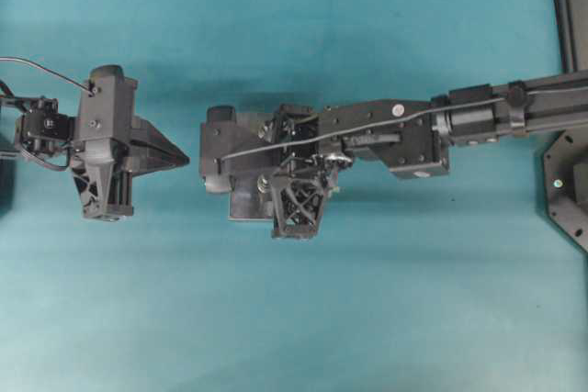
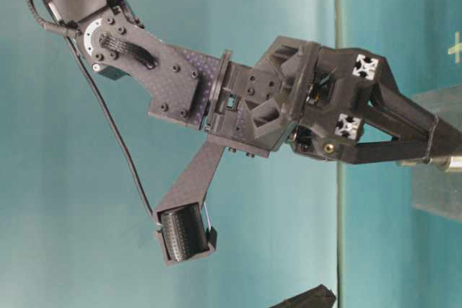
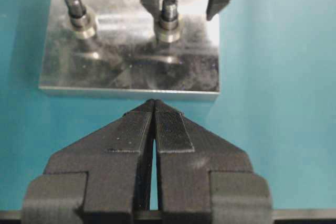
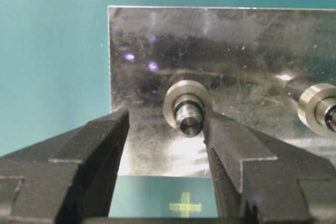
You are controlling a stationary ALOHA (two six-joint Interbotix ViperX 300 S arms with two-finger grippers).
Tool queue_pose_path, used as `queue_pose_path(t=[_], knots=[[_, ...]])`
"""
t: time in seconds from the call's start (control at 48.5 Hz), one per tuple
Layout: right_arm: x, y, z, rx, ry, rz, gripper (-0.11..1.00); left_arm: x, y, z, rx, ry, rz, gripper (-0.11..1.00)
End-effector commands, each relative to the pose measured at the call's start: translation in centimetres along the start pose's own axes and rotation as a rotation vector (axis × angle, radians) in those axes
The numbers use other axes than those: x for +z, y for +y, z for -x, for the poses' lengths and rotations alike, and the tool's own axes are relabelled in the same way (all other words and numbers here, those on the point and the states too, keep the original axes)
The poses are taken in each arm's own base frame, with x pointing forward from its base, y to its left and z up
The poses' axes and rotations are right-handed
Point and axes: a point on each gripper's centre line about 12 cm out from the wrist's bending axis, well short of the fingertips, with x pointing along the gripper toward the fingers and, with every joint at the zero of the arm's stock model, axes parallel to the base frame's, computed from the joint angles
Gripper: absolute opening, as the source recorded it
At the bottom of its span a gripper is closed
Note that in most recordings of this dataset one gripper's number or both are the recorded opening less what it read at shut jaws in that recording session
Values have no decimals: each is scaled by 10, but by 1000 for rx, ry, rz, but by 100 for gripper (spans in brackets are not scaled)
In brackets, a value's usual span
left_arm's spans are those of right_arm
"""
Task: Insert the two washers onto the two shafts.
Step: 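Open the right gripper and withdraw it to the right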
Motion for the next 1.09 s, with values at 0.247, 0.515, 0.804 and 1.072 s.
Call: queue_pose_path(t=[0.247,0.515,0.804,1.072], knots=[[13,-7,37,-3,-91,-14,58,9,0,1,-1,-28,-1,0],[0,11,77,19,-186,-32,58,8,0,2,-1,-26,-2,0],[-42,8,115,19,-390,-60,58,9,0,6,-1,-40,-13,0],[-75,5,120,24,-470,-113,58,8,-2,18,-5,-68,-20,0]])
